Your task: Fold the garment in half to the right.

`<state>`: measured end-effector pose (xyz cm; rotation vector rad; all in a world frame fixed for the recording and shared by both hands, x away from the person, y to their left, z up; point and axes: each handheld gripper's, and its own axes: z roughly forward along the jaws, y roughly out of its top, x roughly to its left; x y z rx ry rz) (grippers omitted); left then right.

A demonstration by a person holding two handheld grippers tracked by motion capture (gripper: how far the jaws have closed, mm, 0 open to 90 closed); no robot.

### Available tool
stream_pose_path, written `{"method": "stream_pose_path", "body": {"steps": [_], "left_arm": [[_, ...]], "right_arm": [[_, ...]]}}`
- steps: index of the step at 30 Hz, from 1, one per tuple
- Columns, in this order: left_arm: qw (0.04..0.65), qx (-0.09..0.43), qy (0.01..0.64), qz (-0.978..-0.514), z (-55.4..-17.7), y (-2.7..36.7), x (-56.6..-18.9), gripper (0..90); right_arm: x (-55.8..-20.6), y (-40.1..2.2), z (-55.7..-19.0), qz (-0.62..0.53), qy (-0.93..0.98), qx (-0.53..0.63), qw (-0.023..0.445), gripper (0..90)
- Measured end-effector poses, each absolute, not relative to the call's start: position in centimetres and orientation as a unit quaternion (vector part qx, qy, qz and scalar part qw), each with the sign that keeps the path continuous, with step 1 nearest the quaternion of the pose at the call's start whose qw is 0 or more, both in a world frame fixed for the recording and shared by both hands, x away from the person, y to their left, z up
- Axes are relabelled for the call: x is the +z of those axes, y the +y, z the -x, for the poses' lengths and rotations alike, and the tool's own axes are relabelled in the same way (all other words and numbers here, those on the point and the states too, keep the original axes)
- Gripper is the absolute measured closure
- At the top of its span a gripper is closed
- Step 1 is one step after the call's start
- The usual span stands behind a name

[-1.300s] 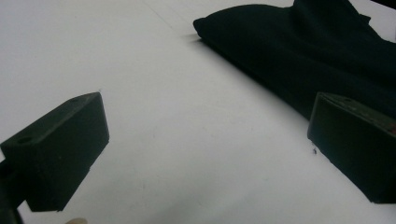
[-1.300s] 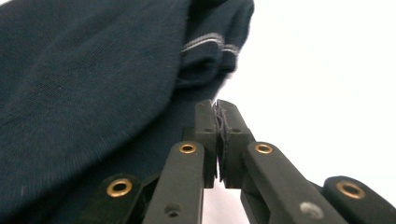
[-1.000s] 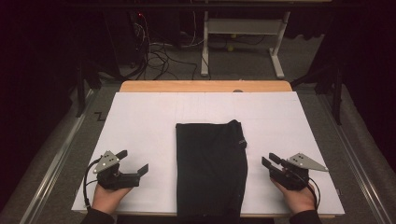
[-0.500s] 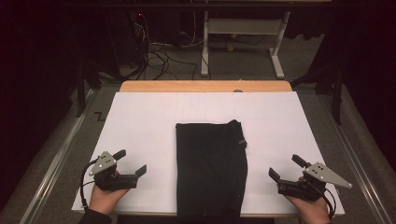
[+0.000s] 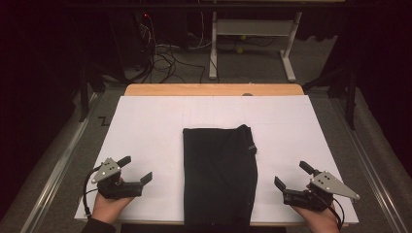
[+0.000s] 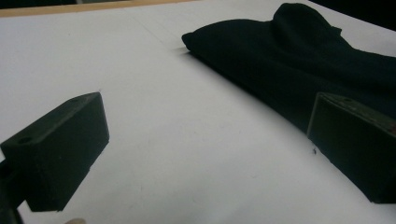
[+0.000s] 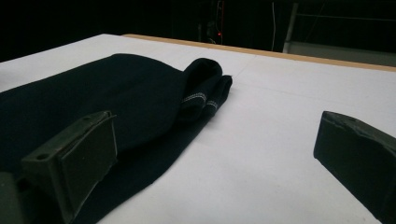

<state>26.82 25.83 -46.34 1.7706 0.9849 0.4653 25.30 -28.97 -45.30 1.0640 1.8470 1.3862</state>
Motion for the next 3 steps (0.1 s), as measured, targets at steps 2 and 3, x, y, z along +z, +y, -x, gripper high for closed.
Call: {"method": "stream_pose_path", "body": {"steps": [2,3], "left_arm": [[0.511,0.194,0.408,-0.732,-26.71,26.05,-46.12,0.0],[0.512,0.197,0.406,-0.732,-26.7,26.24,-45.99,0.0]], "right_arm": [[-45.4,-28.83,-25.44,-0.4,0.695,0.52,0.295,0.0],[-45.41,-28.8,-25.49,-0.4,0.695,0.519,0.295,0.0]]}}
